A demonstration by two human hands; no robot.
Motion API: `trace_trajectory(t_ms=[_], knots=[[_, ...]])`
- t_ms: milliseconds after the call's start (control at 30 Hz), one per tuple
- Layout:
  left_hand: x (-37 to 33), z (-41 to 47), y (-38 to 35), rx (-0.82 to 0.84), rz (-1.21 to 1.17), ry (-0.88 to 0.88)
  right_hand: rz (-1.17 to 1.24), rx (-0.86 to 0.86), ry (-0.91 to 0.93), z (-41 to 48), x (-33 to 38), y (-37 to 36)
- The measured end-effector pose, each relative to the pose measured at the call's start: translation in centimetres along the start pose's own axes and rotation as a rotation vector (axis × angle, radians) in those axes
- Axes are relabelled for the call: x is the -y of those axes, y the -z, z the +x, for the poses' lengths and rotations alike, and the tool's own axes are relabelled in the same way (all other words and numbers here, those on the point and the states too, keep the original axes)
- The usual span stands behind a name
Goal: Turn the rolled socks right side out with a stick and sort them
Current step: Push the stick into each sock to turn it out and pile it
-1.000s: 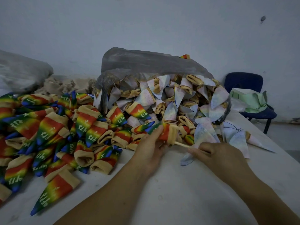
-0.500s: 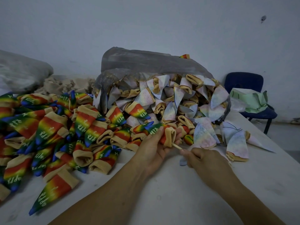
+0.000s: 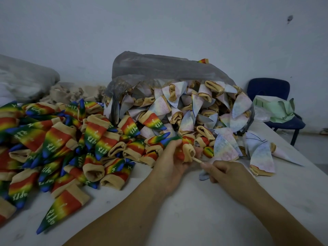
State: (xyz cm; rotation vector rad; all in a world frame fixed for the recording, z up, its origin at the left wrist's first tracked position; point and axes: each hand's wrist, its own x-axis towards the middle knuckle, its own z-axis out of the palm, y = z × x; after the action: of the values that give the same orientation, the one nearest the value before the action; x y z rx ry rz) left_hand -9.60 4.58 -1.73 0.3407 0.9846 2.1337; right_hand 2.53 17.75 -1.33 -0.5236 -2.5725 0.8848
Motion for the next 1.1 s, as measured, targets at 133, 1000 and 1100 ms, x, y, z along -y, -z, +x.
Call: trace_trajectory(t_ms=[133,1000,1100], knots=[[-0.3,0.0,-0.2,-0.276,0.332,-0.045,-0.125,-0.006,0.091,0.1,-0.6,0.7],[0.3,0.3,0.8,-0.124,0.736,-0.215,-0.22,-0.144,0.039,0.1,-0.3,-1.2],[0.6,0.5,1.1,-0.051,0.75,-0.198,-0.197,-0.184,0.018,0.2,-0.3,-0.9]])
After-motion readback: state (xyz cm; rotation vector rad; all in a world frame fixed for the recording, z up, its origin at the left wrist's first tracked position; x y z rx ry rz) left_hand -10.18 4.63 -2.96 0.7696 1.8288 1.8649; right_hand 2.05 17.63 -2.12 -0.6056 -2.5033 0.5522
